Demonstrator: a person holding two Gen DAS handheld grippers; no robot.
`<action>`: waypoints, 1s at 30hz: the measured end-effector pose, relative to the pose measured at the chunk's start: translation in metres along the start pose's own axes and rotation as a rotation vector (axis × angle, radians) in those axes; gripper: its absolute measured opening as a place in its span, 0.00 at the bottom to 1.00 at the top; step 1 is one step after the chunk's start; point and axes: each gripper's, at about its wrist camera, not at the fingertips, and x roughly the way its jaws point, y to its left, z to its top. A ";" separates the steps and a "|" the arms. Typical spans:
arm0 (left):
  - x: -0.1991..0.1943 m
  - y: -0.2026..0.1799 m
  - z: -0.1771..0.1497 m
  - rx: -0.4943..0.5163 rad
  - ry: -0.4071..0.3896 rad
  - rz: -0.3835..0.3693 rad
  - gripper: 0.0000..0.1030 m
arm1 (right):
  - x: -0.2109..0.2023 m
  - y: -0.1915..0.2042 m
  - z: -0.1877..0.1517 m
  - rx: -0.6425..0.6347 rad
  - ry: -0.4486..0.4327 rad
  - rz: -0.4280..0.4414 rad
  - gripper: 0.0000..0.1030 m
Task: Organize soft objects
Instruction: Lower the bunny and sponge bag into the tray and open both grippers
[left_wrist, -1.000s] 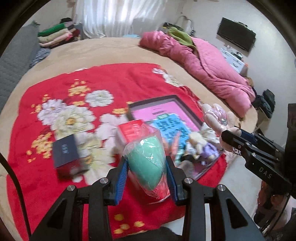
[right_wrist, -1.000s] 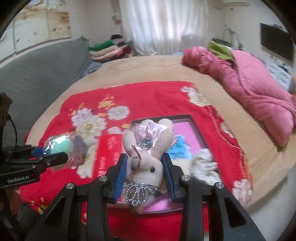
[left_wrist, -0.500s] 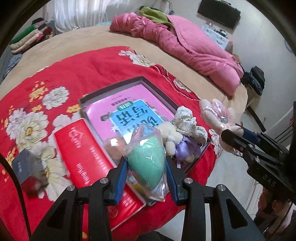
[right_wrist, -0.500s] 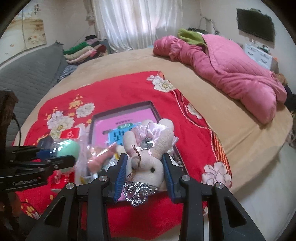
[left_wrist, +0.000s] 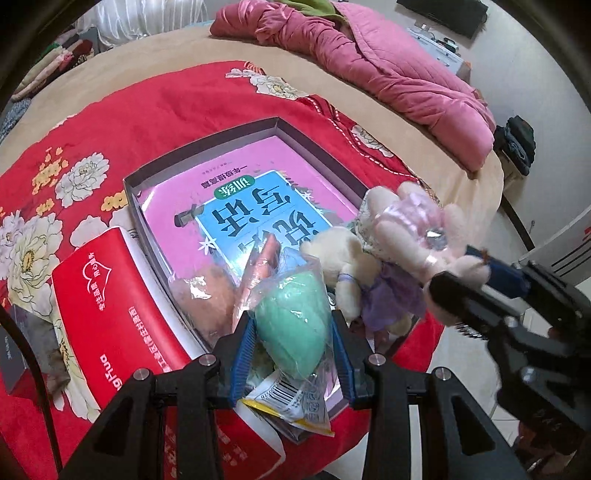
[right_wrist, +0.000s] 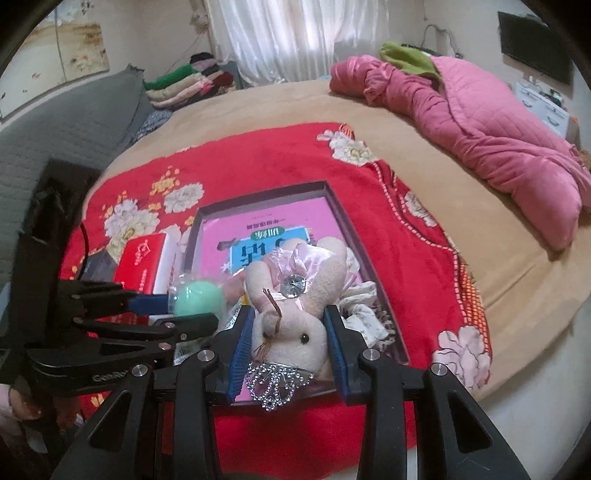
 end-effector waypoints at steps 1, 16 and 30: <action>0.001 0.001 0.001 -0.003 0.002 -0.002 0.39 | 0.004 0.000 0.000 0.001 0.007 0.002 0.38; 0.012 0.011 0.009 -0.027 0.010 -0.002 0.39 | 0.056 -0.007 0.013 0.010 0.039 0.006 0.39; 0.014 0.018 0.010 -0.053 0.018 -0.037 0.39 | 0.046 -0.007 0.020 0.033 0.027 0.011 0.46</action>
